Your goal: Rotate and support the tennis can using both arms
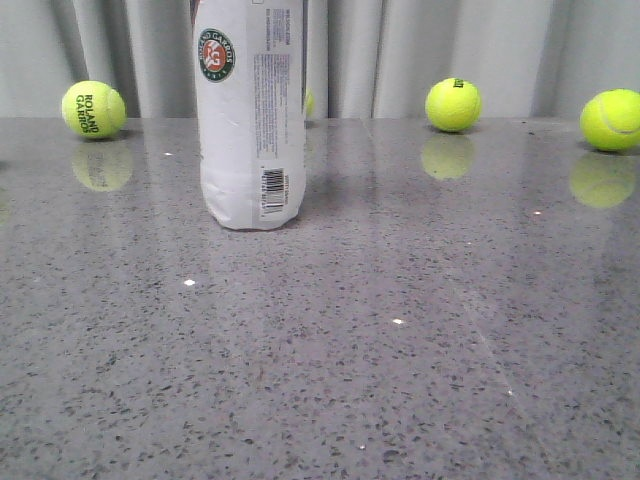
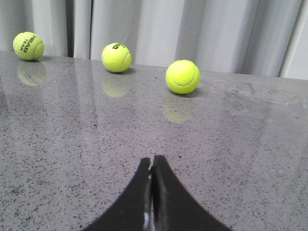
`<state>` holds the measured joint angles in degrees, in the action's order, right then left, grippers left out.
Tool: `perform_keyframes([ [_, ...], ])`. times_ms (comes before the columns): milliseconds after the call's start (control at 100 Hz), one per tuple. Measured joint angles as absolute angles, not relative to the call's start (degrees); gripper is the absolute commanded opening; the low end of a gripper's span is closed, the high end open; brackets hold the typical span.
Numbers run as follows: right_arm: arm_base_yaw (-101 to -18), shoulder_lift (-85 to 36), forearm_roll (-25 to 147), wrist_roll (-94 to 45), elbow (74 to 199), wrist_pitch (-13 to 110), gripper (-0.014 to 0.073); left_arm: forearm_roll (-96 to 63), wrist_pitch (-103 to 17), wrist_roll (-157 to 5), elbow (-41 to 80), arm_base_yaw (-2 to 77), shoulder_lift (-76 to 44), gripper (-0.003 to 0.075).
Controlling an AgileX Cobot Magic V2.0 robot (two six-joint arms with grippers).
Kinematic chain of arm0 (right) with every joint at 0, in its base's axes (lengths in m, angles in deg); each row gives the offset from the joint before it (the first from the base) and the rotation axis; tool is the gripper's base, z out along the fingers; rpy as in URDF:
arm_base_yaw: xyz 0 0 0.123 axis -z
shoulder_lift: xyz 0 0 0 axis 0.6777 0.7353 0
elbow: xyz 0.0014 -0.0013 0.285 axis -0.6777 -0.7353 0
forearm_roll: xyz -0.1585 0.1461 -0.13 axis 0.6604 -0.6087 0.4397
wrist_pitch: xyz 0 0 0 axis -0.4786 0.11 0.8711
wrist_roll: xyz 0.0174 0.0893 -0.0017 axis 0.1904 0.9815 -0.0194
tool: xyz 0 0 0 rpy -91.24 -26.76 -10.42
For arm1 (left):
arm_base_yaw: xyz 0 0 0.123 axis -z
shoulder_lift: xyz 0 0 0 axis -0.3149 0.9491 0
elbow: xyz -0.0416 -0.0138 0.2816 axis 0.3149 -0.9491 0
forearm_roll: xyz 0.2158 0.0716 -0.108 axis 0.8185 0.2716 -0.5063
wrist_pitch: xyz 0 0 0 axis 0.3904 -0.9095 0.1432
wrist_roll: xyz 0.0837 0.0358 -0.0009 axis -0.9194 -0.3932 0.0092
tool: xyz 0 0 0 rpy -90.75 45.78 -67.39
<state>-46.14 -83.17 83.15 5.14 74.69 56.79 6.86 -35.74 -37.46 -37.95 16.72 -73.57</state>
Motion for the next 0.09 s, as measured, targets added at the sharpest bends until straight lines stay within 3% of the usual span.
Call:
perform_keyframes([
  [90, -46.14, -83.17, 83.15, 5.14, 74.69, 56.79, -0.0068, 6.86, -35.74, -37.46, -37.95, 16.72, -73.57, -0.002],
])
